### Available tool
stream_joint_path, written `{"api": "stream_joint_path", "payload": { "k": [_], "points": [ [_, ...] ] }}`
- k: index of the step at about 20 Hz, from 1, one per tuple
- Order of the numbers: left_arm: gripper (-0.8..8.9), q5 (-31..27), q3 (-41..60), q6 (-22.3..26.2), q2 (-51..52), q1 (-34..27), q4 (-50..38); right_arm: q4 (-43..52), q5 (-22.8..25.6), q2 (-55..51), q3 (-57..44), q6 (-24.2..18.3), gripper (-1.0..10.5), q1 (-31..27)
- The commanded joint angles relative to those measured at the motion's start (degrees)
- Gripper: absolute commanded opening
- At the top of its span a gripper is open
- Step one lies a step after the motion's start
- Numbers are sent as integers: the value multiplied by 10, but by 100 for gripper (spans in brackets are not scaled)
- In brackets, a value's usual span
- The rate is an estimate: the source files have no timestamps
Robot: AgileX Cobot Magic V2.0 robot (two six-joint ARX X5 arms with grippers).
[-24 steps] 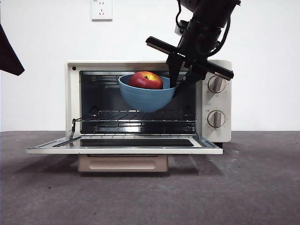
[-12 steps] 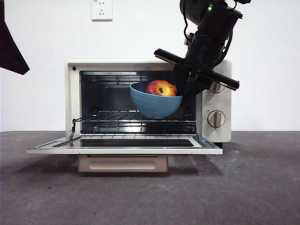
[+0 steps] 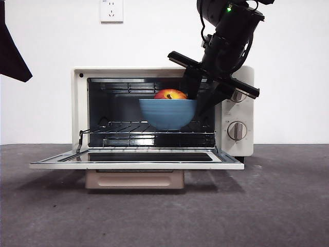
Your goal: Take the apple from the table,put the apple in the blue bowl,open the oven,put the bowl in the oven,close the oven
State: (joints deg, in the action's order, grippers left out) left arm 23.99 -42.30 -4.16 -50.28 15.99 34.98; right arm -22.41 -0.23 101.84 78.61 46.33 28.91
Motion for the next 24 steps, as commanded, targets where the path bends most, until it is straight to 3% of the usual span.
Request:
{"api": "stream_joint_path", "payload": {
  "k": [1, 12, 16, 19, 21, 24],
  "points": [
    [7, 2, -4, -1, -3, 2, -3, 4, 0, 10, 15, -12, 112, 4],
    [7, 2, -4, -1, -3, 2, -3, -22, -14, -49, 17, -59, 136, 4],
    [7, -5, -3, 0, -8, -4, -37, -68, -16, -108, 17, -137, 136, 14],
    [6, -6, 4, -34, -42, -40, -96, -137, -15, -181, 17, -253, 136, 32],
    [6, -4, 9, -41, -87, -72, -117, -189, -11, -227, 16, -302, 136, 47],
    [6, 30, 9, -47, -165, -107, -161, -250, -10, -294, 14, -341, 136, 71]
  ]
}}
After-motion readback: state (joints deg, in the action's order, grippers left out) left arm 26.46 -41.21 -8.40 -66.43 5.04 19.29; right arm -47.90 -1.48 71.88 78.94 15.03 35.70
